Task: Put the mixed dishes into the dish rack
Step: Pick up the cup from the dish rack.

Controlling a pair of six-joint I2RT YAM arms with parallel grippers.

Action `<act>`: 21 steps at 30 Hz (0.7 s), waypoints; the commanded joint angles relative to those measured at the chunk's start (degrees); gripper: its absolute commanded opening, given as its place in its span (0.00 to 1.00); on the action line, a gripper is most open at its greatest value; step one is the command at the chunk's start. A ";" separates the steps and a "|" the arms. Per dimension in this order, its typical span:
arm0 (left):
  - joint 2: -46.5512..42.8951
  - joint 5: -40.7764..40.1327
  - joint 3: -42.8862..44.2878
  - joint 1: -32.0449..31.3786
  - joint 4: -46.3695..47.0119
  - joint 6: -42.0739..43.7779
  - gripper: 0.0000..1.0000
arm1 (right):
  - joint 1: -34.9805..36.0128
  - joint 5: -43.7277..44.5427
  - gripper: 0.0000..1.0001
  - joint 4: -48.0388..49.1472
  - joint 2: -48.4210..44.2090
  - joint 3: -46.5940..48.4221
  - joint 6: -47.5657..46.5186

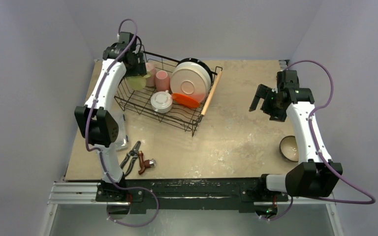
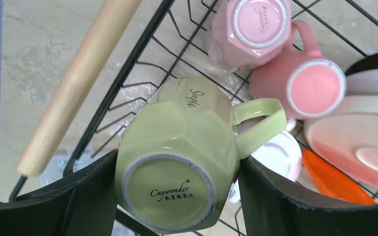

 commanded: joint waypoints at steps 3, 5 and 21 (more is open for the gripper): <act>-12.54 3.29 -5.97 -6.63 -0.44 -5.87 0.00 | 0.26 -1.22 0.99 2.71 -2.76 -1.20 0.62; -14.96 4.41 -8.36 -9.33 -0.63 -6.96 0.00 | 0.26 -1.57 0.99 3.19 -3.35 -1.97 0.88; -18.78 11.98 -18.68 -20.60 4.97 -9.06 0.00 | 0.26 -2.38 0.99 5.96 -8.79 -8.36 1.93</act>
